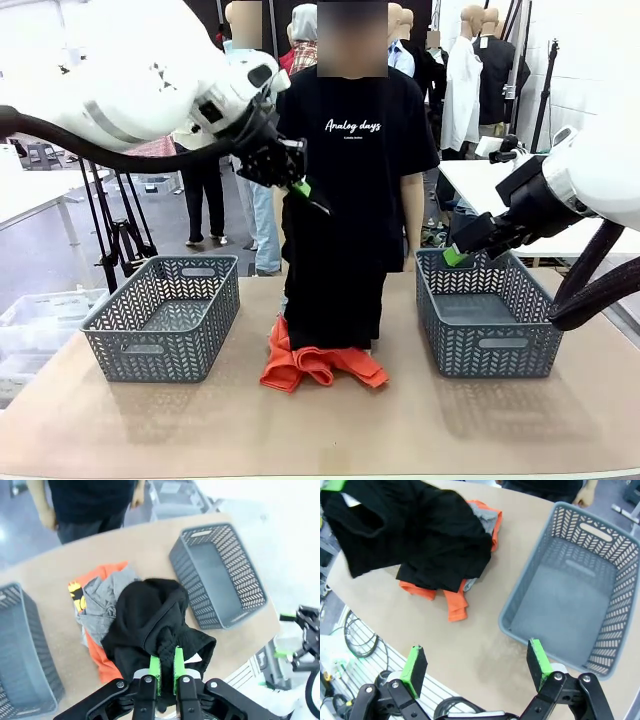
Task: Sort the tops and bottoms.
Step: Lift clothes from the center of the table with your left hand.
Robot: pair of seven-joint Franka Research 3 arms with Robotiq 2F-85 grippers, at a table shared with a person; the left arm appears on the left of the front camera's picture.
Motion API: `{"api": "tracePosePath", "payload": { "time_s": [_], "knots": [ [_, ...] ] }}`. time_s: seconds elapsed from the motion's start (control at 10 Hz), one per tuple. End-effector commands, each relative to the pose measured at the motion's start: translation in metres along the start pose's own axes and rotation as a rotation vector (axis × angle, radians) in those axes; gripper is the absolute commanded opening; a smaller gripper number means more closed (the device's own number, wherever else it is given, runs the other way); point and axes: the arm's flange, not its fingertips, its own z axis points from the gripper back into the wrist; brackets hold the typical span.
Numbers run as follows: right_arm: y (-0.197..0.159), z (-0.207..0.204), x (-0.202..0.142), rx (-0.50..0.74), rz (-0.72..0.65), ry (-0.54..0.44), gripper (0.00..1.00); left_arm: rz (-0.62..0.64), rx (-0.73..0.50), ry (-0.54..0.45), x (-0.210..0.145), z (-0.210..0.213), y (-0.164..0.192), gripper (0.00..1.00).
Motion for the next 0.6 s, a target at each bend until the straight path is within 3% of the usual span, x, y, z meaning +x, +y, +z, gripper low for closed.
{"api": "tracePosePath", "payload": {
  "time_s": [0.0, 0.1, 0.2, 0.3, 0.5],
  "knots": [
    [-0.001, -0.002, 0.0, 0.026, -0.006, 0.002, 1.0, -0.105, 0.009, -0.087, -0.022, 0.01, -0.009, 0.0],
    [-0.001, -0.002, 0.0, 0.026, -0.006, 0.002, 1.0, -0.146, 0.027, -0.151, -0.025, 0.018, -0.01, 0.0],
    [-0.001, -0.002, 0.0, 0.026, -0.006, 0.002, 1.0, -0.105, 0.03, -0.177, -0.026, 0.019, -0.004, 0.0],
    [-0.001, -0.002, 0.0, 0.026, -0.006, 0.002, 1.0, -0.103, 0.011, -0.078, -0.015, 0.023, -0.022, 0.0],
    [-0.001, -0.002, 0.0, 0.026, -0.006, 0.002, 1.0, -0.103, 0.011, -0.078, -0.015, 0.023, -0.022, 0.0]
  ]
}}
